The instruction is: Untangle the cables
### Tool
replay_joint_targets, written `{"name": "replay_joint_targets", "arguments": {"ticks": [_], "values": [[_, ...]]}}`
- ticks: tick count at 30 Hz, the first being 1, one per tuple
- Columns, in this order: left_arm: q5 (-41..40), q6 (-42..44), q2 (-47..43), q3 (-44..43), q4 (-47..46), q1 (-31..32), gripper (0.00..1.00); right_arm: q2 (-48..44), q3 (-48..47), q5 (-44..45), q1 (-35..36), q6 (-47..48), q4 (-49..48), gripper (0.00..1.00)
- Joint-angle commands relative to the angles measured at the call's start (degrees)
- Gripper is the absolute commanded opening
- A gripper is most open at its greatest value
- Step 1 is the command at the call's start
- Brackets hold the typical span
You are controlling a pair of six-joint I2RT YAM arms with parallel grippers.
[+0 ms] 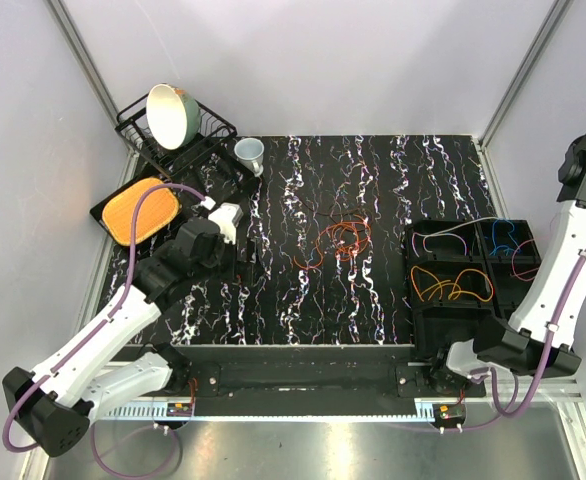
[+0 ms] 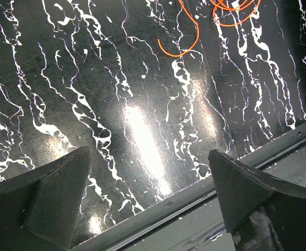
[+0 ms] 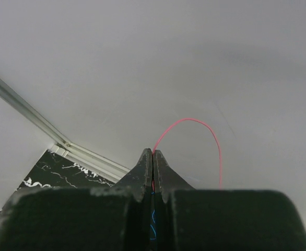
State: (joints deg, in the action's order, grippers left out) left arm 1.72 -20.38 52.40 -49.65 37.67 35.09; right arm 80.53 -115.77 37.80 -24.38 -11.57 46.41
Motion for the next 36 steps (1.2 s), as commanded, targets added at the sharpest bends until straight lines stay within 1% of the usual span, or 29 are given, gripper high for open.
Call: {"name": "replay_joint_targets", "arguments": {"ticks": [1,11,16,19,21,25,26,28,36], "values": [[-1.63,0.43,0.59,-0.01,-1.72,0.33,0.99,1.12,-3.68,-1.68,-0.23,-0.91,0.25,0.00],[-1.37,0.69,1.39,-0.10,-1.81,0.33,0.99,-1.96,4.83,-2.29,-0.32,-3.72,-0.01,0.00],[-1.10,0.69,1.39,-0.01,-1.72,0.68,0.99,-5.64,9.94,-1.07,-0.40,-6.09,-0.09,0.00],[-0.93,0.69,1.56,-0.01,-1.81,1.47,0.99,-7.84,14.76,0.17,-0.40,-8.81,-0.09,0.00],[-1.01,0.78,1.91,-0.18,-1.81,1.91,0.99,-9.77,19.95,0.78,-0.40,-12.67,-0.09,0.00],[-1.45,0.78,2.00,-0.01,-1.64,3.05,0.99,-10.22,27.77,-0.45,-0.67,-17.42,-0.27,0.00],[-1.63,0.78,2.00,-0.01,-1.72,3.14,0.99,-10.31,28.66,0.25,-0.84,-19.34,-0.10,0.00],[-1.54,0.78,2.09,-0.01,-1.64,3.67,0.99,-10.57,30.41,0.78,-1.19,-20.33,-0.44,0.00],[-1.63,0.69,2.18,-0.19,-1.64,3.93,0.99,-9.78,29.98,-0.27,-1.46,-18.57,-1.59,0.00]]}}
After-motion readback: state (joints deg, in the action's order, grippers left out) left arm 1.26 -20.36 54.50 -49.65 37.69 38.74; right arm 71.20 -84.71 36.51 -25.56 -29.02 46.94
